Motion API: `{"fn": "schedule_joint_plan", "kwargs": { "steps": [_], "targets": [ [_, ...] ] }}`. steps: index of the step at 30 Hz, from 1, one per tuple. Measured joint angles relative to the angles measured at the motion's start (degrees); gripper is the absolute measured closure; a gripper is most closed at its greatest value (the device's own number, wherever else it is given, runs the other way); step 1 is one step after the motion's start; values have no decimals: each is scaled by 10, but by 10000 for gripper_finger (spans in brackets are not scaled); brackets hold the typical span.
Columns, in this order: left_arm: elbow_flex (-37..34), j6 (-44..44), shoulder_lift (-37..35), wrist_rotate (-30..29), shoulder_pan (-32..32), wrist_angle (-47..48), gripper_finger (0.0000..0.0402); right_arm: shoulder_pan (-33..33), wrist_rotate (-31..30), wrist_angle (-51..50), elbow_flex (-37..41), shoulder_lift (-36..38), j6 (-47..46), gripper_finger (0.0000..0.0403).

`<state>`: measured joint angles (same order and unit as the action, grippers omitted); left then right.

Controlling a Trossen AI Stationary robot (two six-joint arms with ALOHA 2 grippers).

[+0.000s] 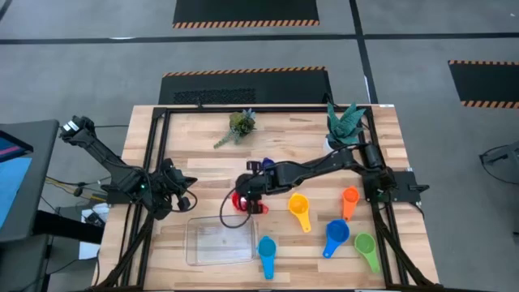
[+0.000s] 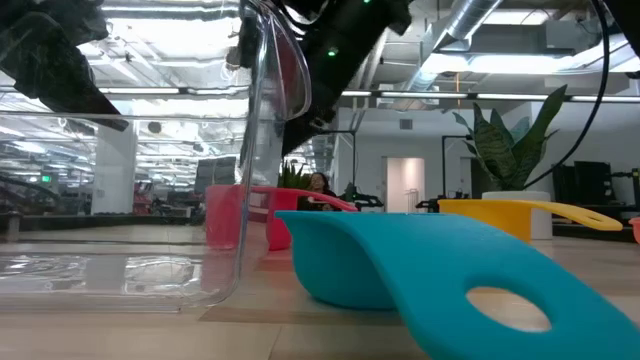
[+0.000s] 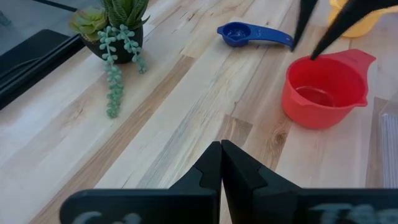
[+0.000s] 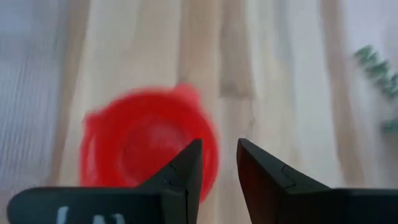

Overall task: Nest measuring cups in basket
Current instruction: Stack the blue measuring cup on the red measuring cup

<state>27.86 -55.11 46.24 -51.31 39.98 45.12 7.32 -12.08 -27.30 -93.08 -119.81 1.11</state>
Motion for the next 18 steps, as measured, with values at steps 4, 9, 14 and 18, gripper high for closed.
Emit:
{"fn": "schedule_joint_plan", "kwargs": {
  "steps": [4, 9, 14, 18],
  "targets": [
    [0, 0, 0, 0, 0, 0, 401, 16, -48, -82, -5, 11, -22, 280],
    [0, 0, 0, 0, 0, 0, 401, 33, -133, -249, -5, 35, -87, 280],
    [0, 11, 0, -3, 0, 0, 401, 38, -133, -388, -5, 40, -165, 280],
    [0, 10, 0, -3, 0, 0, 401, 48, -135, -515, 12, 42, -229, 280]
  ]
}}
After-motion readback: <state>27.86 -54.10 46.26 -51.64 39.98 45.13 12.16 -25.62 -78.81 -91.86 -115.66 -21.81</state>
